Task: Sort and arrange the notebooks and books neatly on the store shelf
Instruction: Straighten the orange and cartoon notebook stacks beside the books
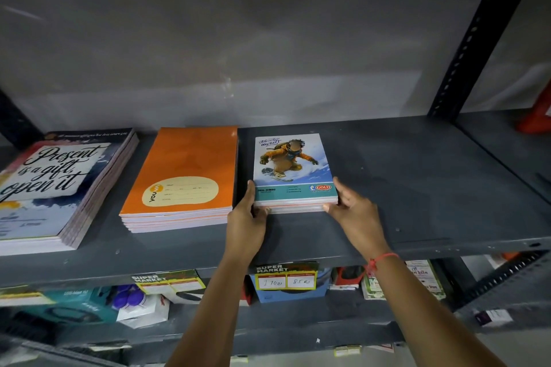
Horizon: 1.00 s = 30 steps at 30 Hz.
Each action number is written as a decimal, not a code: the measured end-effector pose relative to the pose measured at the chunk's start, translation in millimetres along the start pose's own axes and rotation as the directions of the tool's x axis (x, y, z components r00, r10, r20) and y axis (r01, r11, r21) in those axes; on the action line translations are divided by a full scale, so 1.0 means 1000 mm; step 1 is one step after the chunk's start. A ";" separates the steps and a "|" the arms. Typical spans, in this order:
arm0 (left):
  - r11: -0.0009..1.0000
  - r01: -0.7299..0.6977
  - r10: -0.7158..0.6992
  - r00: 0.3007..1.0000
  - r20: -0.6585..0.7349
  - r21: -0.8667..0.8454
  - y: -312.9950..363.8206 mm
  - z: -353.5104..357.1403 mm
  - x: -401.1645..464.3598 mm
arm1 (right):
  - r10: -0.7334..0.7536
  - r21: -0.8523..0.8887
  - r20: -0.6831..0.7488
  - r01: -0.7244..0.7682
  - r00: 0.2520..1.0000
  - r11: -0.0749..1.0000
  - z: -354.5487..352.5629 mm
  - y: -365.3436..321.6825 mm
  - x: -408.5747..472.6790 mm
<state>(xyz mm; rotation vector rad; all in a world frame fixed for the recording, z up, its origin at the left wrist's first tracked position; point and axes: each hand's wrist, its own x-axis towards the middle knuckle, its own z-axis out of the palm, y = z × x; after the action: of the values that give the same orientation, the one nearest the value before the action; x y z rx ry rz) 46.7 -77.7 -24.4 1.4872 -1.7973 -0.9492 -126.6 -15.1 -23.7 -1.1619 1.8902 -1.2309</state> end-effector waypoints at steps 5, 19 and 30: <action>0.993 0.031 -0.029 0.999 0.017 -0.118 -0.003 0.001 0.002 | -0.015 0.058 0.034 0.013 0.999 0.998 -0.003 0.000 -0.001; 0.988 0.032 -0.035 0.999 -0.021 -0.153 -0.005 0.003 0.005 | 0.000 0.077 0.027 -0.002 1.000 0.997 -0.003 0.002 0.001; 0.997 0.024 -0.029 0.997 -0.072 -0.071 -0.003 0.005 0.000 | 0.003 0.083 -0.022 -0.001 1.000 0.997 0.001 0.008 0.003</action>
<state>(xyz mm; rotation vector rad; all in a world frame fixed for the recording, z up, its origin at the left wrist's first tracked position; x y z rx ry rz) 44.0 -77.8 -29.9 1.4866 -1.6796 -0.9487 -129.9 -16.3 -31.8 -1.1067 1.8379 -1.3138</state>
